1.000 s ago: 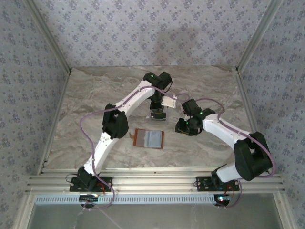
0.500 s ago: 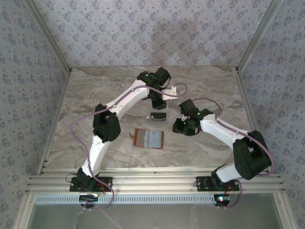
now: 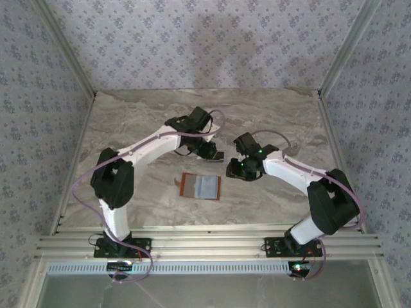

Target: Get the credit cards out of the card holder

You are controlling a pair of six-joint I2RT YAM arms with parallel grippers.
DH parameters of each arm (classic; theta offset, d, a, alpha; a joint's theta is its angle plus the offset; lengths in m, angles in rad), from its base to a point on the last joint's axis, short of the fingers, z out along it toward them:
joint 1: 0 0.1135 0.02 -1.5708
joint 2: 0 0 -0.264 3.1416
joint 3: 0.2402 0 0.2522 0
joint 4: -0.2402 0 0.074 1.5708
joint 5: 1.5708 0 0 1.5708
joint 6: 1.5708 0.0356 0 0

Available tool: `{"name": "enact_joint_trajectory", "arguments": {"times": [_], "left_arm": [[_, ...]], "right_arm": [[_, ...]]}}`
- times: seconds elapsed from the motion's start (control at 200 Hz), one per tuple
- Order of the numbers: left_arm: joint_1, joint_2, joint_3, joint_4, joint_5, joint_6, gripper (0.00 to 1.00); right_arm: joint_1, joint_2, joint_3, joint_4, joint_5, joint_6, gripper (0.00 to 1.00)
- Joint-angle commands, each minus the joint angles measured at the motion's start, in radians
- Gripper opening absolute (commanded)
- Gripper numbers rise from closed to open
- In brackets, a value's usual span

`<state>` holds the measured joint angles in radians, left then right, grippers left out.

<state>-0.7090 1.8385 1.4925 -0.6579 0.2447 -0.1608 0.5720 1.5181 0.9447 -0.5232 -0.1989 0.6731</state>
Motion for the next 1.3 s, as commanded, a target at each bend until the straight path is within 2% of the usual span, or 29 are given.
{"name": "enact_joint_trajectory", "arguments": {"times": [0.0, 0.145, 0.275, 0.37, 0.51, 0.68, 0.949, 1.294], "left_arm": [[0.006, -0.108, -0.124, 0.192, 0.036, -0.303, 0.3], [0.006, -0.164, -0.25, 0.271, 0.086, -0.443, 0.31], [0.006, -0.119, -0.211, 0.154, 0.186, -0.433, 0.26], [-0.004, -0.076, -0.185, 0.06, 0.192, -0.415, 0.24], [-0.006, -0.108, -0.293, 0.168, 0.219, -0.523, 0.22], [-0.011, -0.096, -0.377, 0.292, 0.315, -0.617, 0.21], [-0.018, -0.05, -0.424, 0.346, 0.389, -0.643, 0.22], [-0.035, 0.033, -0.402, 0.366, 0.434, -0.657, 0.23]], "right_arm": [[0.015, 0.023, 0.034, -0.004, -0.013, 0.022, 0.35], [0.028, 0.041, 0.041, 0.004, -0.023, 0.026, 0.35], [0.034, 0.058, 0.046, 0.01, -0.028, 0.028, 0.35], [0.04, 0.066, 0.052, 0.016, -0.03, 0.031, 0.35], [0.039, 0.08, 0.059, 0.018, -0.031, 0.028, 0.36], [0.037, 0.086, 0.06, 0.023, -0.033, 0.028, 0.35], [0.037, 0.085, 0.069, 0.006, -0.031, 0.019, 0.35], [0.029, 0.073, 0.064, -0.011, -0.014, 0.013, 0.36]]}}
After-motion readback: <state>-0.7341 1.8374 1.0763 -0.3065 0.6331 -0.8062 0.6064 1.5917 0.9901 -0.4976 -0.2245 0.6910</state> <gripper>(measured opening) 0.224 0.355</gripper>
